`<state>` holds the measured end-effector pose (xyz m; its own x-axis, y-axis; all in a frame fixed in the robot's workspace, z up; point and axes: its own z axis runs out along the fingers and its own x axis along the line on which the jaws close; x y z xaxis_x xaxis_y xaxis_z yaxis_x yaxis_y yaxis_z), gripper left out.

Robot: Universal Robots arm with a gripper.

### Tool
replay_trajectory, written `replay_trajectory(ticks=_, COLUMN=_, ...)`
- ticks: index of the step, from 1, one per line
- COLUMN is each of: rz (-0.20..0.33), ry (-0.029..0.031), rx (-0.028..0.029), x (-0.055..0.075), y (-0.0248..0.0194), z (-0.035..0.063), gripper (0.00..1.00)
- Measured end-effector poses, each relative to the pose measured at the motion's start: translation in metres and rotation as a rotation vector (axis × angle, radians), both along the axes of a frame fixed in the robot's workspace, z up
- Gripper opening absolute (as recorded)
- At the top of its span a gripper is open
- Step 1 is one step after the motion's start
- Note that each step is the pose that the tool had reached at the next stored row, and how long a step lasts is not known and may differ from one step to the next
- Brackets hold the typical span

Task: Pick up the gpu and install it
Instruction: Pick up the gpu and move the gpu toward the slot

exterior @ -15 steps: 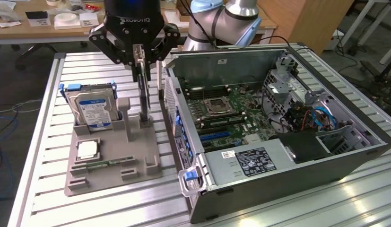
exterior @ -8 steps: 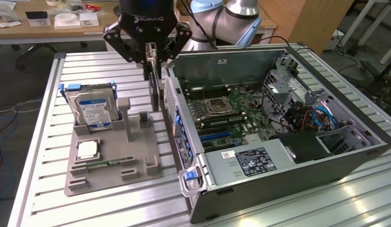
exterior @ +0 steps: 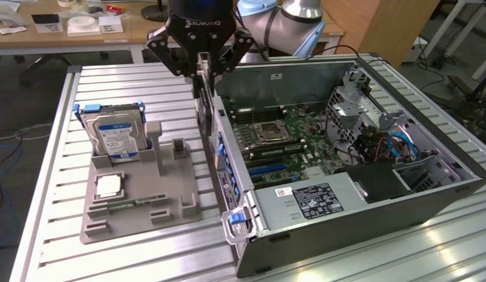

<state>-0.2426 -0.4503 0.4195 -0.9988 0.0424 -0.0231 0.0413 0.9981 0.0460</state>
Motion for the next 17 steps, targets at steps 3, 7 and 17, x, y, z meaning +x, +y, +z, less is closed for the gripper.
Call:
replay_trajectory(ticks=3, rz=0.000, ry=0.0000, rx=0.0000, x=0.011, y=0.0003, z=0.0000, gripper=0.27)
replay_trajectory(ticks=7, rz=0.000, ry=0.0000, rx=0.0000, x=0.027, y=0.0008, z=0.0000, gripper=0.27)
replay_trajectory(ticks=17, rz=0.000, ry=0.0000, rx=0.0000, x=0.066, y=0.0024, z=0.0000, gripper=0.27)
